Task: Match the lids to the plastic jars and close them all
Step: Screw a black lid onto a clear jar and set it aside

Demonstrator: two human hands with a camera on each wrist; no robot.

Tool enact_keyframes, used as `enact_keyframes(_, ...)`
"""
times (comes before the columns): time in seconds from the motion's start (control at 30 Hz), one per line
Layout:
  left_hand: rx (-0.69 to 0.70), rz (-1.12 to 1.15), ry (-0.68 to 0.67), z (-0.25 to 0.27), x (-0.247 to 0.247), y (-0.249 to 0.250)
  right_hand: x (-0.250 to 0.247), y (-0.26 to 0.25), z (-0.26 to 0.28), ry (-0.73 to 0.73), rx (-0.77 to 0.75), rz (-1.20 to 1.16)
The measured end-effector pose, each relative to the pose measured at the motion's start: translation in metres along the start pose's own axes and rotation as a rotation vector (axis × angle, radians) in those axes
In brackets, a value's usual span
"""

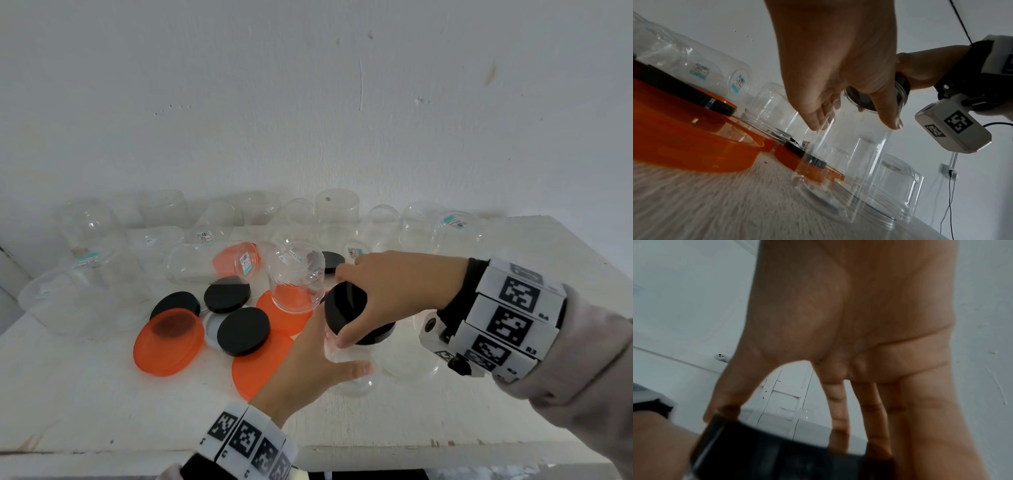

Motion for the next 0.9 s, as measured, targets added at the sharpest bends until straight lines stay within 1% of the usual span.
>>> enact_keyframes(0.07,0.0,0.011,0.002,0.0,0.0,0.0,0.002,-0.001,0.002,-0.077,-0.016,-0.035)
enact_keyframes(0.13,0.0,0.001,0.007,0.0,-0.001,0.0,0.002,-0.006,0.006,-0.148,-0.082,-0.032)
enact_keyframes(0.17,-0.002,-0.01,0.007,0.0,-0.001,0.0,0.001,-0.008,0.008,-0.157,-0.113,-0.025)
enact_keyframes(0.23,-0.003,-0.019,0.008,0.001,0.0,0.001,-0.004,-0.01,0.009,-0.133,-0.144,-0.026)
enact_keyframes(0.3,-0.001,-0.005,0.012,0.001,-0.001,0.0,-0.006,-0.009,0.007,-0.1,-0.134,-0.027)
enact_keyframes(0.43,-0.003,0.038,-0.003,0.0,-0.001,0.0,-0.002,-0.002,0.004,0.011,-0.012,0.019)
enact_keyframes(0.5,-0.002,0.034,-0.005,0.0,0.0,0.0,0.001,-0.001,0.005,0.051,0.014,0.023)
enact_keyframes(0.53,-0.004,0.034,-0.002,0.0,0.0,-0.001,0.002,0.0,0.006,0.053,0.014,0.013)
enact_keyframes(0.6,-0.009,0.041,0.01,-0.001,-0.001,-0.002,0.003,0.0,0.007,0.008,-0.007,-0.032)
enact_keyframes(0.7,-0.007,0.03,0.026,-0.002,-0.002,-0.004,0.002,-0.003,0.009,-0.089,-0.087,-0.09)
enact_keyframes(0.77,-0.005,0.02,0.02,-0.002,-0.001,-0.004,0.001,-0.008,0.01,-0.112,-0.121,-0.09)
enact_keyframes(0.83,-0.001,0.017,0.015,-0.002,0.0,-0.003,-0.001,-0.01,0.009,-0.111,-0.115,-0.054)
enact_keyframes(0.9,-0.002,0.015,0.01,-0.002,-0.001,-0.003,-0.001,-0.01,0.006,-0.098,-0.077,-0.008)
Point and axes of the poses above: each hand's wrist, its own z-axis away from the middle knuckle, its own x-axis out of the palm, y = z × x, the point moved 7 cm from there along -z, towards the middle knuckle, and after that the axes turned 10 degrees about -y, right-handed, at the moved point
